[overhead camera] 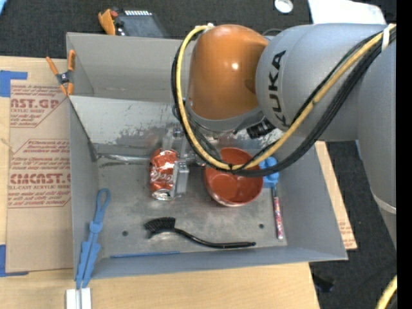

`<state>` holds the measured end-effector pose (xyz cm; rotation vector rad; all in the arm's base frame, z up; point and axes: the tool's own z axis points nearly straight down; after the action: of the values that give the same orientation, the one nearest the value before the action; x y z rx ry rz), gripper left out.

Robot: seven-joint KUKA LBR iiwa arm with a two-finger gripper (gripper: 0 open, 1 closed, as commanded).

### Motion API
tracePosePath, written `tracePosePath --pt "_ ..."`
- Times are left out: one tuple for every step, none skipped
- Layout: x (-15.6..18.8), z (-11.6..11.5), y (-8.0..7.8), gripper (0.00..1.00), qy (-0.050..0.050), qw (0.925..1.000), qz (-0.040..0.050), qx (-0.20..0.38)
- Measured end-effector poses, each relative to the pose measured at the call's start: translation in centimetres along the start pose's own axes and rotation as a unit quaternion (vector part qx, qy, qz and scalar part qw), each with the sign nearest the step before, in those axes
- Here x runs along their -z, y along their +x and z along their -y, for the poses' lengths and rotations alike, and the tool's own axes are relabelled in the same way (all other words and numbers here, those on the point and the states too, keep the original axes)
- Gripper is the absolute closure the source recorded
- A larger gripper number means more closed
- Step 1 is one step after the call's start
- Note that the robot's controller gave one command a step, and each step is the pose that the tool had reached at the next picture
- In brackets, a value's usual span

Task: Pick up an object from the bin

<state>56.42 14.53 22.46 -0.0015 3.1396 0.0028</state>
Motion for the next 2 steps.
tracePosePath --pt "0.0 0.0 0.0 0.0 0.0 1.0 0.0 0.0" --pt "-5.7 -1.2 -1.4 0.0 0.0 0.9996 0.0041 0.026"
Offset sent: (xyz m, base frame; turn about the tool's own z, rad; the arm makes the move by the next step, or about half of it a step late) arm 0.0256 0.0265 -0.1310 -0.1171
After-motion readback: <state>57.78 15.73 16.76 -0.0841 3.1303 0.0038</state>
